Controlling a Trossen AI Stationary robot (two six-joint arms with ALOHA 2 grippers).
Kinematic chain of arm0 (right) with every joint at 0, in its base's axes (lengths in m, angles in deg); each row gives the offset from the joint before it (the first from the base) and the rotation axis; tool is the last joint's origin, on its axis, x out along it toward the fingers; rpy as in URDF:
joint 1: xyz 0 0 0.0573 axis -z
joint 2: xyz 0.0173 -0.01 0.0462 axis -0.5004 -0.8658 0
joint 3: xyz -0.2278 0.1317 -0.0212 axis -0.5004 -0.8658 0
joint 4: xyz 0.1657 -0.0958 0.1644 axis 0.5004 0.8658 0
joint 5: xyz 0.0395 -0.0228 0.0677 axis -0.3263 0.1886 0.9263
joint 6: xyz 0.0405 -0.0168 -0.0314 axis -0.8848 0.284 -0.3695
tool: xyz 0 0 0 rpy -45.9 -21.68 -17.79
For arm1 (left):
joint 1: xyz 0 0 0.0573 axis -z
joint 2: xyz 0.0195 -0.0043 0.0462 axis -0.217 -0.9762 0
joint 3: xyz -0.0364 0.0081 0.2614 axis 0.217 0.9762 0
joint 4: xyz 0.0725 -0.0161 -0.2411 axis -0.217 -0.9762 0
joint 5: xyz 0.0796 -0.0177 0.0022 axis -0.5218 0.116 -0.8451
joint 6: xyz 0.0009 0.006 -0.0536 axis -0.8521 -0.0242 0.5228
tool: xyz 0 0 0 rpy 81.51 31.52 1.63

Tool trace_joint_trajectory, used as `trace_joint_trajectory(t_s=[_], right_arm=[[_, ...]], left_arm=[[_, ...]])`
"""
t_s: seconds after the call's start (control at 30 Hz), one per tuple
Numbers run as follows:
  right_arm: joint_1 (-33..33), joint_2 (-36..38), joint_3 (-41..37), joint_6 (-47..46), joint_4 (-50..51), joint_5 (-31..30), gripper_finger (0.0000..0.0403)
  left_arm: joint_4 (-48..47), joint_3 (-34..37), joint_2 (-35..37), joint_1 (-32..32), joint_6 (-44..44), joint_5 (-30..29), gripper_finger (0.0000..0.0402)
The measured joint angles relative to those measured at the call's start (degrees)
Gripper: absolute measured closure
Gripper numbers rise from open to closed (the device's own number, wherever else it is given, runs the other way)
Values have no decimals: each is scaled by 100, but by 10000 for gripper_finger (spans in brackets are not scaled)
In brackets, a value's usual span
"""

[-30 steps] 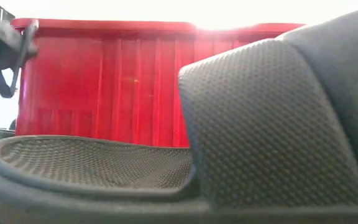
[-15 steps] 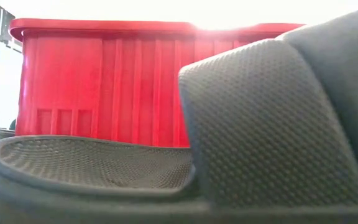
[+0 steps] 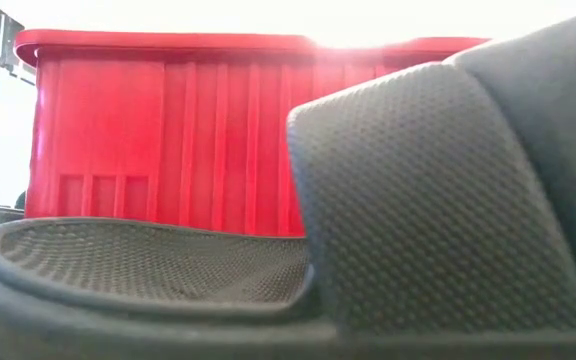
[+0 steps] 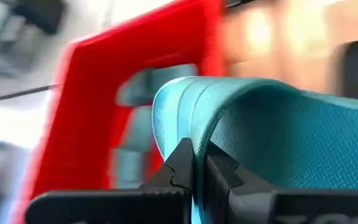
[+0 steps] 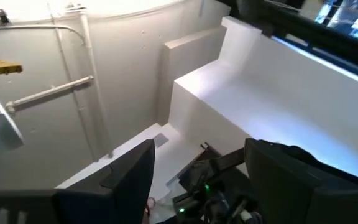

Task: Pick and place slides into bin
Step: Put the green slide into the red bin

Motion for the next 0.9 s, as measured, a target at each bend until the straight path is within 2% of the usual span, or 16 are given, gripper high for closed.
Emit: trace_joint_trajectory(t_s=[0.17, 0.3, 0.43, 0.53, 0.7, 0.77, 0.9], right_arm=[[36, 0, 0, 4, 233, -194, 165], [46, 0, 0, 0, 310, -281, 165], [89, 18, 0, 90, 307, -344, 165], [199, 70, 0, 218, 324, -84, 165], [401, 200, 0, 210, 353, 486, 165], [492, 284, 0, 212, 348, 754, 165], [665, 420, 0, 232, 475, 1238, 165]], left_arm=[[-13, 44, -111, -1240, -1417, 28, 400], [3, 513, -146, -2182, -1743, 203, 400], [53, 1490, -184, -3004, -1765, 359, 401], [514, 2500, -186, -3453, -1892, 596, 401], [1881, 3843, -195, -3949, -2867, 603, 401], [2269, 4184, -195, -4132, -3037, 600, 401], [2349, 4457, -195, -4572, -3252, 544, 401]])
